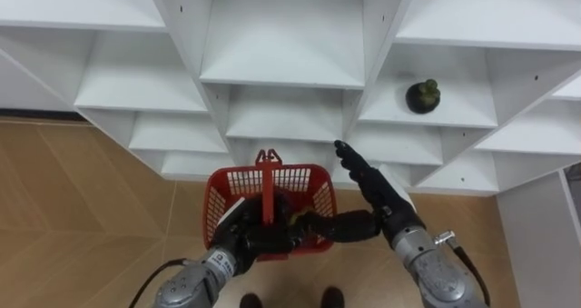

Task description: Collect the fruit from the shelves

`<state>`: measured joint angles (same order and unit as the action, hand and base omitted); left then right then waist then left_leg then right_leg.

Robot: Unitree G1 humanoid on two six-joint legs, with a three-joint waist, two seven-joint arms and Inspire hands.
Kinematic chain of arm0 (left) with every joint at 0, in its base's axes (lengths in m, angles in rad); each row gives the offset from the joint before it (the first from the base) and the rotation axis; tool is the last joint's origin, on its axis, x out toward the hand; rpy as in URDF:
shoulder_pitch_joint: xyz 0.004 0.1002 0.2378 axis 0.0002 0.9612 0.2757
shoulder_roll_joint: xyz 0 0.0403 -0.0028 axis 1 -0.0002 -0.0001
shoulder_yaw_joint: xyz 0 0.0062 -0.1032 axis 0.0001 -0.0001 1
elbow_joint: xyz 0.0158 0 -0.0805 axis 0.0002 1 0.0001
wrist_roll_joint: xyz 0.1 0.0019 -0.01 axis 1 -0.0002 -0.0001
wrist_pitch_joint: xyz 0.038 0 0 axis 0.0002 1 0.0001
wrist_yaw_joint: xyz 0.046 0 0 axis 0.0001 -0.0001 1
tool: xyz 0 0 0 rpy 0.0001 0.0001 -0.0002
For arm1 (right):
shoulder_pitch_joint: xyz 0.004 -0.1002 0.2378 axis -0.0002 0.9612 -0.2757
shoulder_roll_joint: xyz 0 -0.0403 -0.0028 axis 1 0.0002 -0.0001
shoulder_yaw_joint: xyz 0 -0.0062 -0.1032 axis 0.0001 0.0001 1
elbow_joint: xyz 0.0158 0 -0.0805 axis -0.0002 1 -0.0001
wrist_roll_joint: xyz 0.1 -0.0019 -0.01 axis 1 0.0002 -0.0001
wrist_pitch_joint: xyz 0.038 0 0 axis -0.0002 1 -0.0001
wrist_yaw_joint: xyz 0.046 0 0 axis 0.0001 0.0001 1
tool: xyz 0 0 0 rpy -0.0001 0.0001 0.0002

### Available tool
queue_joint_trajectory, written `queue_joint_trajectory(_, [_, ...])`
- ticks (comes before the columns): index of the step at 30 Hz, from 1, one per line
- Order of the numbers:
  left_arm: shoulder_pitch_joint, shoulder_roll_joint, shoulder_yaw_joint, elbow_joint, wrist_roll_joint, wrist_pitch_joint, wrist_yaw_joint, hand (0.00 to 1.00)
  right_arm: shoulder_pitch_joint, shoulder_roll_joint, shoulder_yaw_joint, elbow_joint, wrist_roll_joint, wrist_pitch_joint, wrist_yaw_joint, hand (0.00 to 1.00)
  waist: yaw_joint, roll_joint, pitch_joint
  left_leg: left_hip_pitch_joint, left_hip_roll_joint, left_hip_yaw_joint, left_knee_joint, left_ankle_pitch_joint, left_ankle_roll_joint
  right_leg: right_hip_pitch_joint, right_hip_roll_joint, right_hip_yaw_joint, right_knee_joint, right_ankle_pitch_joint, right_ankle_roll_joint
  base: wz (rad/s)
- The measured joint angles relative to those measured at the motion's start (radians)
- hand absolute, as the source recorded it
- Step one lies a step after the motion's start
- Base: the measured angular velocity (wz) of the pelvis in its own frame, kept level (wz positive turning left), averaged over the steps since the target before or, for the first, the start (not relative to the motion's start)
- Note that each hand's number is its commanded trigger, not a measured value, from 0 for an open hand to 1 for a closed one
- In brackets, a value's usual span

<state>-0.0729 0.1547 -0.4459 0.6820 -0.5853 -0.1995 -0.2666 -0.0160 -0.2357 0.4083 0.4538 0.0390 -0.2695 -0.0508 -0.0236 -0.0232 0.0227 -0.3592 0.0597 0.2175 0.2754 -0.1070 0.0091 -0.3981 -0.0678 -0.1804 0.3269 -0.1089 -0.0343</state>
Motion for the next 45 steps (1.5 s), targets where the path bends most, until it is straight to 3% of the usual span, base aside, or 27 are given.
queue_joint_trajectory(8, [0.008,0.012,0.016,-0.022,0.050,0.000,0.041,1.00,0.018,0.002,-0.003,0.013,0.001,0.000,-0.023,0.00,0.004,0.002,-0.0006,0.041,0.004,0.000,-0.004,-0.006,-0.004,0.048,0.008,0.000,-0.027,0.001,-0.001,0.00])
queue_joint_trajectory(14, [0.069,0.018,0.091,-0.115,0.099,-0.001,0.071,1.00,0.071,0.006,-0.041,0.010,0.004,0.000,-0.038,0.00,0.008,0.007,-0.0031,0.100,0.014,0.010,-0.011,-0.021,-0.012,0.110,0.024,0.016,-0.054,0.004,0.000,-0.08])
queue_joint_trajectory(17, [0.098,0.019,0.102,-0.117,0.093,-0.003,0.091,1.00,0.093,0.003,-0.047,-0.028,0.000,0.001,-0.063,0.00,0.009,0.010,-0.0071,0.149,0.016,0.025,-0.028,-0.027,-0.019,0.140,0.033,0.042,-0.064,0.001,-0.001,-0.24])
queue_joint_trajectory(24, [0.124,0.017,0.112,-0.117,0.094,-0.003,0.111,1.00,0.122,-0.001,-0.084,-0.083,0.001,-0.002,-0.133,0.00,0.001,0.012,-0.0116,0.240,0.015,0.033,-0.074,-0.031,-0.026,0.214,0.042,0.048,-0.091,0.000,-0.002,-0.11])
queue_joint_trajectory(28, [0.124,0.015,0.124,-0.117,0.096,-0.003,0.133,1.00,0.122,0.001,-0.087,-0.083,0.022,-0.002,-0.164,0.00,0.000,0.006,-0.0128,0.271,0.015,0.053,-0.089,-0.032,-0.028,0.235,0.045,0.060,-0.095,-0.001,-0.001,-0.12])
queue_joint_trajectory(33, [0.128,0.021,0.139,-0.158,0.095,-0.003,0.174,1.00,0.115,0.002,-0.106,-0.083,0.021,-0.002,-0.224,0.00,0.000,-0.011,-0.0116,0.302,0.016,0.053,-0.101,-0.035,-0.031,0.262,0.054,0.070,-0.109,0.000,0.000,-0.05])
queue_joint_trajectory(37, [0.131,0.022,0.139,-0.188,0.090,-0.003,0.176,1.00,0.101,0.001,-0.124,-0.084,0.023,-0.003,-0.276,0.00,0.001,-0.013,-0.0120,0.315,0.016,0.055,-0.108,-0.035,-0.032,0.274,0.054,0.074,-0.114,0.000,0.000,-0.02])
queue_joint_trajectory(45, [0.143,0.050,0.135,-0.215,0.097,-0.003,0.175,1.00,0.055,-0.031,-0.128,-0.084,0.021,-0.003,-0.364,0.00,0.002,-0.017,-0.0118,0.319,0.016,0.056,-0.111,-0.035,-0.032,0.280,0.053,0.072,-0.122,0.000,0.000,0.00])
